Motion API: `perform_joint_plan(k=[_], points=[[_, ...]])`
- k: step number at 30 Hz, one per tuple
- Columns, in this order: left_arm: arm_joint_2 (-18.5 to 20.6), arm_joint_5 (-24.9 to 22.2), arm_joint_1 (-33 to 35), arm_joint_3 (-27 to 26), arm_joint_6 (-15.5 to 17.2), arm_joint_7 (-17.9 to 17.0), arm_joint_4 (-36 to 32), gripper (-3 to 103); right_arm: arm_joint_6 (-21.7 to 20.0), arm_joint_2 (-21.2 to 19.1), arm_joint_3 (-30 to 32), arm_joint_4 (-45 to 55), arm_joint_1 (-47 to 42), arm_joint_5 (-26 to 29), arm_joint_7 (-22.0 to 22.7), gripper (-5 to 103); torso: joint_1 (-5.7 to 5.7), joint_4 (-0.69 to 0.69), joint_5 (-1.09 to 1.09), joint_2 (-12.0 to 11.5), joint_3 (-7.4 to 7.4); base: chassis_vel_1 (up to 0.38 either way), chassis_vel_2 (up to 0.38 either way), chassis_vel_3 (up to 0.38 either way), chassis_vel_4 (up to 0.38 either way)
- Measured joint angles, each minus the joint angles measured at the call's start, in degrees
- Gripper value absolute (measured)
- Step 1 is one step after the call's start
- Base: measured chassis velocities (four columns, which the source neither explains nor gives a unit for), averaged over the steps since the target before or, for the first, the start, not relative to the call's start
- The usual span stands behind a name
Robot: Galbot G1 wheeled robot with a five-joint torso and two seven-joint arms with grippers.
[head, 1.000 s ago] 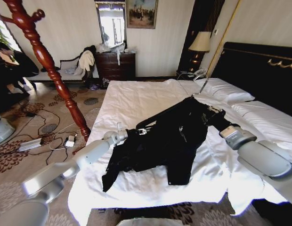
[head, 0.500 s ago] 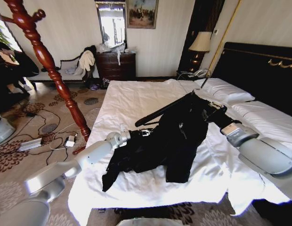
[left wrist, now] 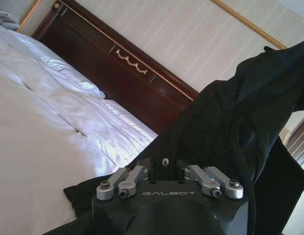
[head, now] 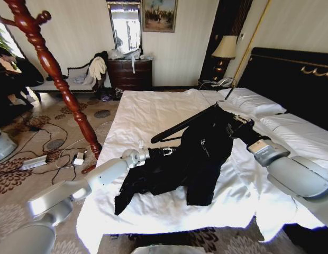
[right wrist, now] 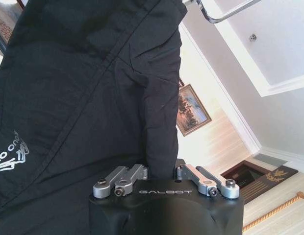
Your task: Pick up the clothes from the bed and hang them on the clothes hanger.
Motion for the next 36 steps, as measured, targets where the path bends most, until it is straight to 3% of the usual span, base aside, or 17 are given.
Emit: perform_joint_plan(k=[8,21,29,36], points=[[0.3,0.4,0.6,-1.1,0.0,-1.0,-1.0,3,0.0,0.4,0.0,0.1,-0.2,0.0,0.1,20,0.00,0.00,0.00,0.0,0.00,0.000,0.000,0.000,0.000],[4.4,0.6,0.9,-6.6,-0.2,-4.2,-7.0,2,0.7,1.8,-0.5,-1.1,-0.3,-0.3,0.2,20,0.00,0.00,-0.01,0.0,0.00,0.000,0.000,0.000,0.000],[15.1,0.2,3.4,-12.0,-0.4,-7.2,-17.7,2,3.5,3.8,-1.9,-2.5,-1.1,-2.6,-0.2,20,0.00,0.03,-0.01,0.0,0.00,0.000,0.000,0.000,0.000],[20.3,-1.5,5.6,-16.7,-0.4,-10.1,-23.9,2,6.0,4.7,-3.7,-4.8,-0.3,-6.9,-1.1,20,0.00,0.00,0.00,0.0,-0.01,0.000,0.000,0.000,0.000]])
